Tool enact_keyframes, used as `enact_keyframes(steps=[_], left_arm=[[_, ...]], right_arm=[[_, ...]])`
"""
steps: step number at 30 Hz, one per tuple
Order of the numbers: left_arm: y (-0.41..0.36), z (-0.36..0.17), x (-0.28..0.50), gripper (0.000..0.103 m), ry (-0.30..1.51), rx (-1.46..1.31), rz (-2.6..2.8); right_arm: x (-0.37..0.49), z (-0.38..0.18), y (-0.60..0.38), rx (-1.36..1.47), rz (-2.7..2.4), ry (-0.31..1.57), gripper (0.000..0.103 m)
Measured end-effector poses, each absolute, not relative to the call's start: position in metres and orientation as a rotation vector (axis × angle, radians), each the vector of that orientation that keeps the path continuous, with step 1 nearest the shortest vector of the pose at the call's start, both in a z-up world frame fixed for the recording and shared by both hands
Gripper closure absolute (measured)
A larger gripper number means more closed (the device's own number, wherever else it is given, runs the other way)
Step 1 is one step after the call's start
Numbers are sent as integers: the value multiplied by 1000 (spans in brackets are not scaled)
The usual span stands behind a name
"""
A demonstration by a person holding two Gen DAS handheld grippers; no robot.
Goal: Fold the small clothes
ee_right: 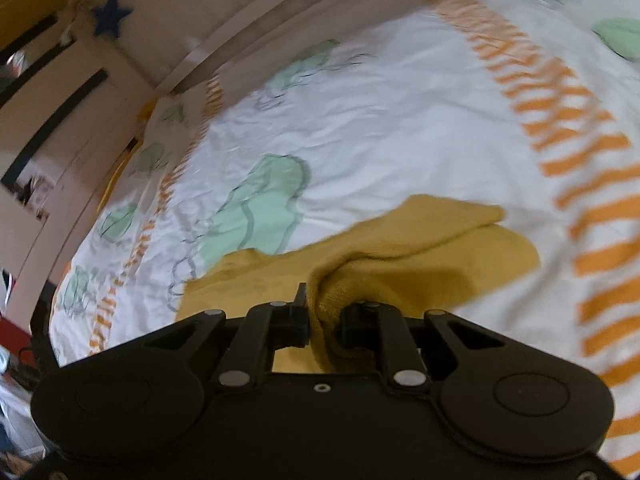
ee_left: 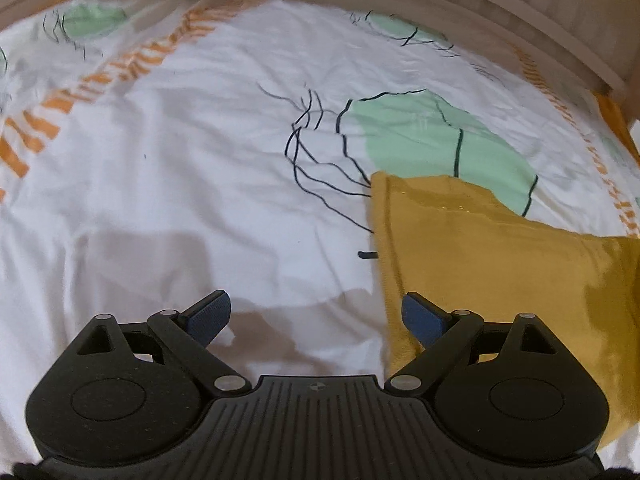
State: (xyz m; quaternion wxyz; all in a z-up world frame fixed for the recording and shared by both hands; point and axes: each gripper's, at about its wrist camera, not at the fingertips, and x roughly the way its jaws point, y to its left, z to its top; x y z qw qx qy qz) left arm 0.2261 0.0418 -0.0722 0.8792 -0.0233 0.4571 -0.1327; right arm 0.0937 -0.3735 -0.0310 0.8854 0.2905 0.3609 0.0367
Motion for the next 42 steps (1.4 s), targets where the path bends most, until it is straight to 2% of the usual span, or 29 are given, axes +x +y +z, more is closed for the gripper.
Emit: enact_keyframes(steps=[15, 24, 28, 30, 32, 34, 36, 38, 42], left_arm=[[50, -58, 229, 10, 897, -70, -308], [63, -57, 237, 10, 911, -162, -309], [70, -58, 241, 10, 925, -219, -313], [73, -58, 243, 10, 929, -239, -313], [74, -58, 243, 10, 929, -253, -318], [75, -58, 243, 10, 929, -262, -327], [74, -58, 243, 10, 928, -265, -337], [71, -57, 242, 10, 925, -263, -350], [64, -54, 240, 10, 915, -268, -388]], right_arm=[[150, -47, -229, 516, 269, 818, 81], [154, -58, -167, 282, 295, 857, 81], [150, -61, -154, 234, 323, 860, 72], [146, -57, -152, 232, 332, 838, 65], [142, -51, -155, 248, 350, 802, 52], [134, -41, -161, 267, 367, 756, 45], [126, -31, -168, 271, 367, 716, 42], [117, -24, -179, 266, 346, 685, 33], [103, -23, -195, 207, 277, 680, 30]])
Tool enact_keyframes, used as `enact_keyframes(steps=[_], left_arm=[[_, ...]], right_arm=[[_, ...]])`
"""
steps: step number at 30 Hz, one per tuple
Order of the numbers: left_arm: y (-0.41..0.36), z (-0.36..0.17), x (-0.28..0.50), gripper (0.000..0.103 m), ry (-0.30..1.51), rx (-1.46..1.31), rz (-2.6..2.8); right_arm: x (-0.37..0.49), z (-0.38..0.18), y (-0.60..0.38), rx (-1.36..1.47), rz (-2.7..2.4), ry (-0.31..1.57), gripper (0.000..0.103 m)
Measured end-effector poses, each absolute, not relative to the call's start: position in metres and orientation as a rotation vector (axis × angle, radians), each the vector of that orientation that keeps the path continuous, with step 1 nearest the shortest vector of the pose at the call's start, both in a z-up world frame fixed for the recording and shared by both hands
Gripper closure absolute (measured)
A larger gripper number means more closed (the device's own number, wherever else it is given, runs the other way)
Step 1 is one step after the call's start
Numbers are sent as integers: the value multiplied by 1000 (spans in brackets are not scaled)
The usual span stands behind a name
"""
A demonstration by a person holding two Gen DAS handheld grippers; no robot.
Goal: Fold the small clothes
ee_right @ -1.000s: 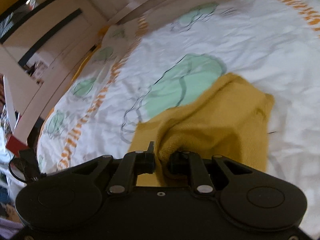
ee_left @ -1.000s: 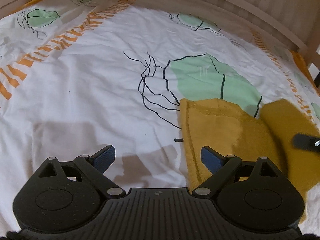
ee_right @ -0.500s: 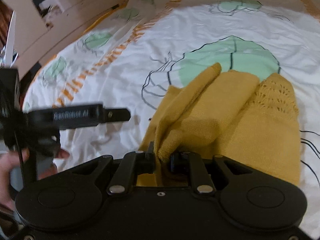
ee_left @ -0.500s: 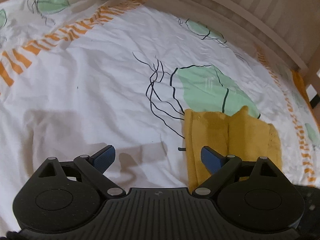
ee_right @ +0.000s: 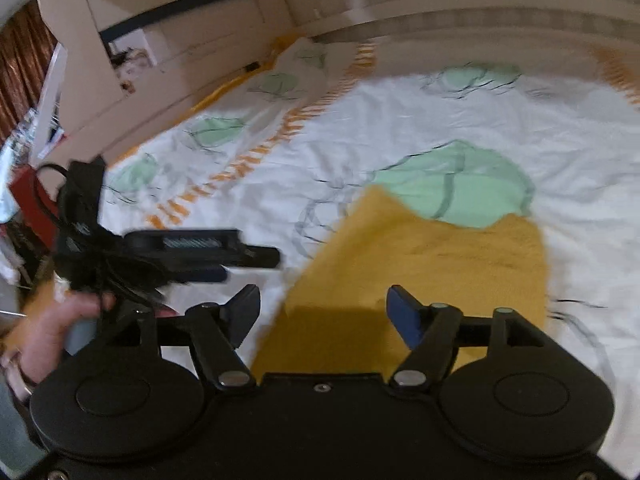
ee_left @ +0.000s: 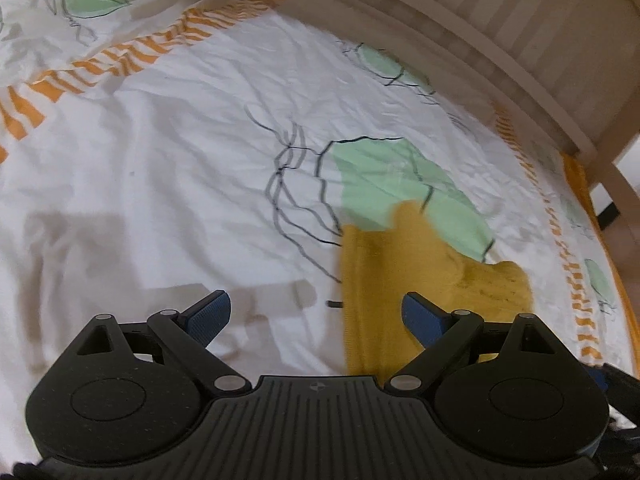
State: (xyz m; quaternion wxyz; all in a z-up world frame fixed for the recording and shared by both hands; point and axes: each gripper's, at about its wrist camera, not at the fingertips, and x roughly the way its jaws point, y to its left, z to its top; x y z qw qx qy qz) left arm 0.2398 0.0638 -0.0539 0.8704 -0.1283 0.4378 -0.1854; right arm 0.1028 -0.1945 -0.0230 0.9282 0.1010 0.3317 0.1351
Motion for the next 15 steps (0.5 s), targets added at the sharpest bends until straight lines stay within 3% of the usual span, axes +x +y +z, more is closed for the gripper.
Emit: enact_keyframes(steps=[7, 12, 15], left_arm=[[48, -53, 236, 10, 930, -271, -474], [50, -61, 240, 10, 978, -302, -459], [54, -63, 242, 10, 993, -308, -443]], right_arm=[[82, -42, -204, 184, 245, 697, 30], [64, -46, -168, 11, 328, 692, 31], [55, -49, -136, -154, 363, 659, 45]])
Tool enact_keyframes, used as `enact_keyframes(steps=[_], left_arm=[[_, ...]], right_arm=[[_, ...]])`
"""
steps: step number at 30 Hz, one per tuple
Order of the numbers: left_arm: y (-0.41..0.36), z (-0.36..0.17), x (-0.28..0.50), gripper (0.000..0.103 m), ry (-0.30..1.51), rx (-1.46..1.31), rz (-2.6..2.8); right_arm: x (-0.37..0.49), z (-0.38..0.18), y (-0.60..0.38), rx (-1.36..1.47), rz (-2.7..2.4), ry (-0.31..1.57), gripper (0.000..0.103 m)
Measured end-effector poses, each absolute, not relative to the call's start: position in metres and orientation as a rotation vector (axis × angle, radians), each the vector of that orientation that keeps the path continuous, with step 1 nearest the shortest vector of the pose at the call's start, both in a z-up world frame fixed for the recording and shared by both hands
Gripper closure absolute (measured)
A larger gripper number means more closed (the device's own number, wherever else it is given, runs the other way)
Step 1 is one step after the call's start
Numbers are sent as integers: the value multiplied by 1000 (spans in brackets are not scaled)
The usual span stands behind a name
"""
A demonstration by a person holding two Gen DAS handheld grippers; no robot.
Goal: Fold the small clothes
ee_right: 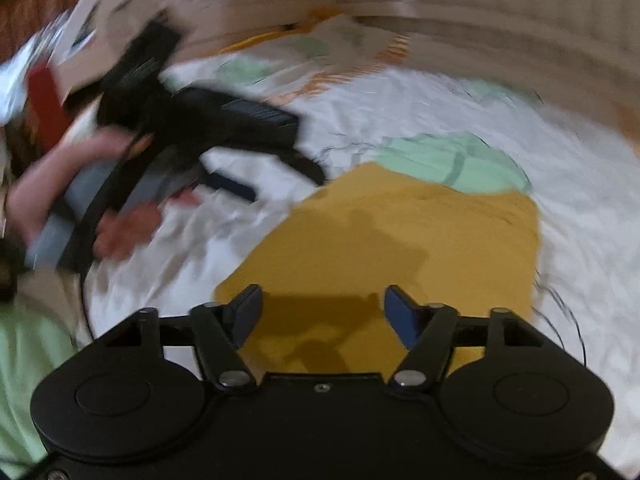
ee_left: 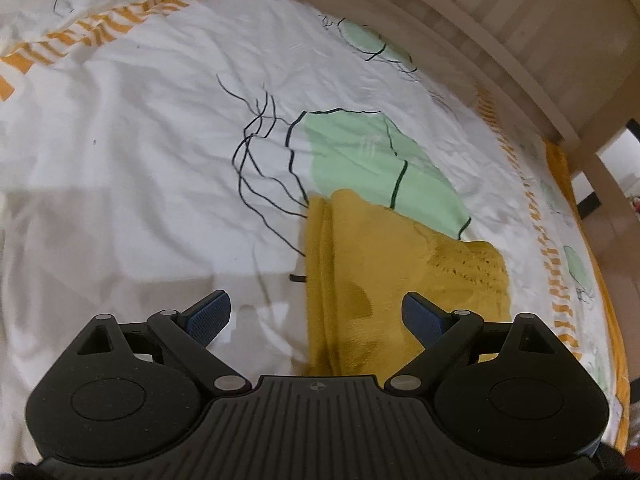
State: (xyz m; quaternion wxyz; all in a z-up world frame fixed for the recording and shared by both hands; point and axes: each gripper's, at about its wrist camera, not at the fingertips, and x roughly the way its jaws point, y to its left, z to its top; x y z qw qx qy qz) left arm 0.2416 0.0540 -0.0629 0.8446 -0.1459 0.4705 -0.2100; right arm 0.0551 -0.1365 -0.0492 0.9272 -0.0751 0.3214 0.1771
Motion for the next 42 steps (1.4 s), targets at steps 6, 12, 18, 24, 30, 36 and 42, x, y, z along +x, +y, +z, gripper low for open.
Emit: enact_keyframes(steps=[6, 12, 18, 24, 30, 36, 42], left_arm=[[56, -62, 242, 10, 1006, -304, -431], [54, -61, 241, 10, 1003, -292, -444], [51, -62, 241, 10, 1012, -288, -452], [51, -55, 243, 10, 1030, -353, -516], [39, -54, 259, 10, 1124, -487, -630], [24, -73, 269, 10, 1183, -476, -621], [16, -67, 273, 17, 1157, -493, -651]], right_arm=[[45, -58, -93, -351, 448, 600, 47], [51, -69, -79, -421, 453, 600, 50], [66, -73, -91, -353, 422, 656, 93], [67, -50, -138, -117, 326, 599, 93], [64, -43, -163, -49, 283, 583, 93], [62, -42, -170, -29, 288, 580, 93], [58, -44, -170, -26, 300, 574, 93]])
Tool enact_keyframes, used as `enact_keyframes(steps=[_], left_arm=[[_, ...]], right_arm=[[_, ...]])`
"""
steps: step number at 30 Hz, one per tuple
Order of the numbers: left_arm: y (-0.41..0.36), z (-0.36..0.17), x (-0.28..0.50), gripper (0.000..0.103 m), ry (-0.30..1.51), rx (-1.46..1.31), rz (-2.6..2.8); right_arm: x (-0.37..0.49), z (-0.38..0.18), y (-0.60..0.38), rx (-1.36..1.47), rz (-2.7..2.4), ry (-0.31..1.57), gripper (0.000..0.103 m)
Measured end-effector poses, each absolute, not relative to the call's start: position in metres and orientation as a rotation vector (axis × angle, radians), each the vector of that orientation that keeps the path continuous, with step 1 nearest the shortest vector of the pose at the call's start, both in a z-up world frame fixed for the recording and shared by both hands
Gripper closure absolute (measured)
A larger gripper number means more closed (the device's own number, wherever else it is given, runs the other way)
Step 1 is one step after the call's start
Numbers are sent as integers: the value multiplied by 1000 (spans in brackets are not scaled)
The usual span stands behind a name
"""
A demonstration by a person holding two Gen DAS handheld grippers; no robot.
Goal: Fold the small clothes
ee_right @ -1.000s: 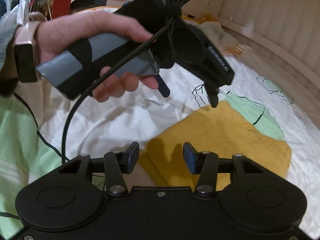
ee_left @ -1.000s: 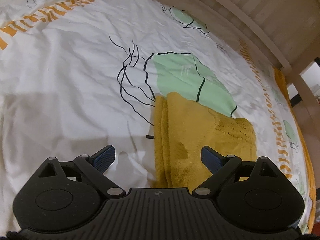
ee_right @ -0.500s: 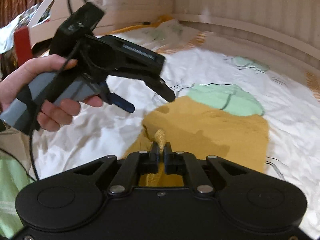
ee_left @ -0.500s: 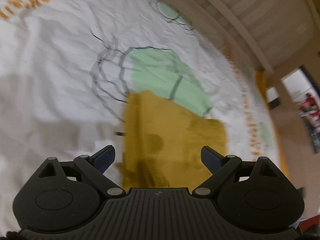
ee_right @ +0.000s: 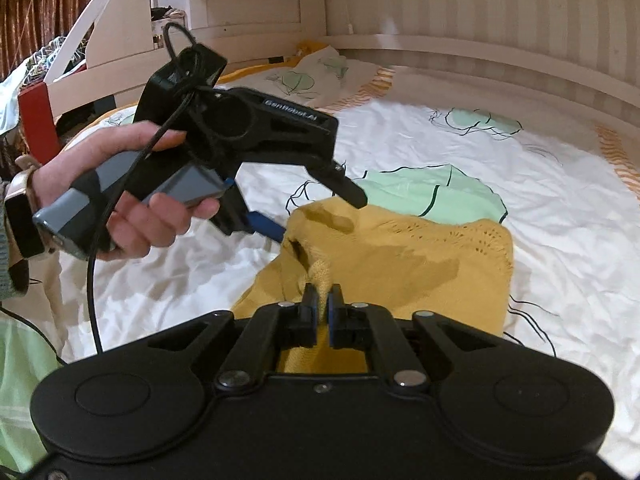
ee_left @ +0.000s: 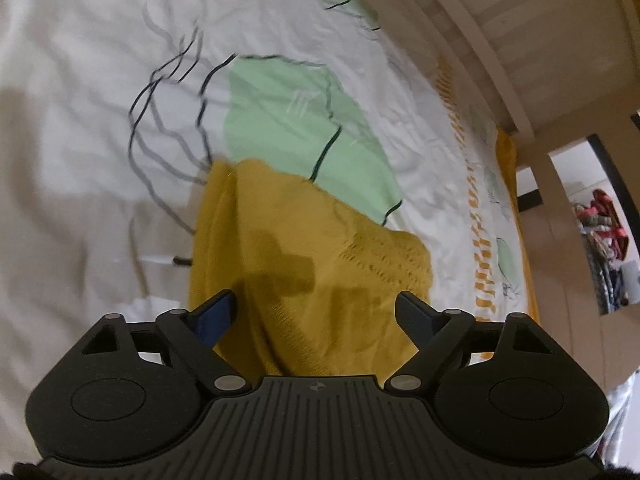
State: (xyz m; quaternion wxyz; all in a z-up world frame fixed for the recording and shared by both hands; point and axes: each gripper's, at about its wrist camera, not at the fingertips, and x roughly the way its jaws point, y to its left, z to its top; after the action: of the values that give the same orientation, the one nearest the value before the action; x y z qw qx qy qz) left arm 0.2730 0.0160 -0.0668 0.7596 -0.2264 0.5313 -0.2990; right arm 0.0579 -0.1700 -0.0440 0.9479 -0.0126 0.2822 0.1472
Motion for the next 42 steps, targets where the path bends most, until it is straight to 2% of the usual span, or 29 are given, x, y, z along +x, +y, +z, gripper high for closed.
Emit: enact_keyframes(steps=[3, 6, 7, 9, 10, 17, 21, 23, 25, 27, 28, 29, 33, 36, 42], left_arm=[[8, -64, 275, 17, 1160, -455, -658], [-3, -70, 280, 28, 1187, -414, -635], [-3, -73, 282, 36, 1191, -412, -628], [-6, -76, 284, 69, 1185, -402, -594], [-7, -76, 284, 92, 1172, -386, -563], [12, -51, 251, 92, 1015, -335, -562], [25, -74, 256, 89, 1063, -368, -532], [27, -84, 263, 79, 1077, -386, -524], [31, -84, 267, 73, 1049, -405, -523], [30, -78, 268, 61, 996, -343, -478], [29, -74, 268, 51, 962, -285, -439], [28, -70, 268, 49, 925, -221, -398], [35, -55, 261, 49, 856, -184, -378], [41, -45, 255, 47, 834, -201, -401], [37, -48, 257, 44, 893, -209, -459]], right_arm=[[58, -45, -171, -18, 302, 573, 93], [59, -46, -172, -18, 302, 572, 93], [58, -46, -172, -17, 303, 571, 93], [58, -46, -172, -23, 307, 570, 93], [57, -46, -171, -28, 308, 569, 93], [40, -36, -157, -80, 364, 547, 93], [47, -54, -134, -161, 411, 608, 93], [53, -66, -130, -149, 418, 649, 83], [57, -73, -131, -114, 434, 702, 81], [54, -73, -137, -52, 462, 712, 59], [52, -73, -141, -21, 476, 715, 42], [50, -72, -145, 6, 482, 712, 32], [46, -62, -168, 120, 467, 678, 31], [50, -55, -193, 215, 421, 639, 23], [81, -50, -233, 326, 351, 633, 22]])
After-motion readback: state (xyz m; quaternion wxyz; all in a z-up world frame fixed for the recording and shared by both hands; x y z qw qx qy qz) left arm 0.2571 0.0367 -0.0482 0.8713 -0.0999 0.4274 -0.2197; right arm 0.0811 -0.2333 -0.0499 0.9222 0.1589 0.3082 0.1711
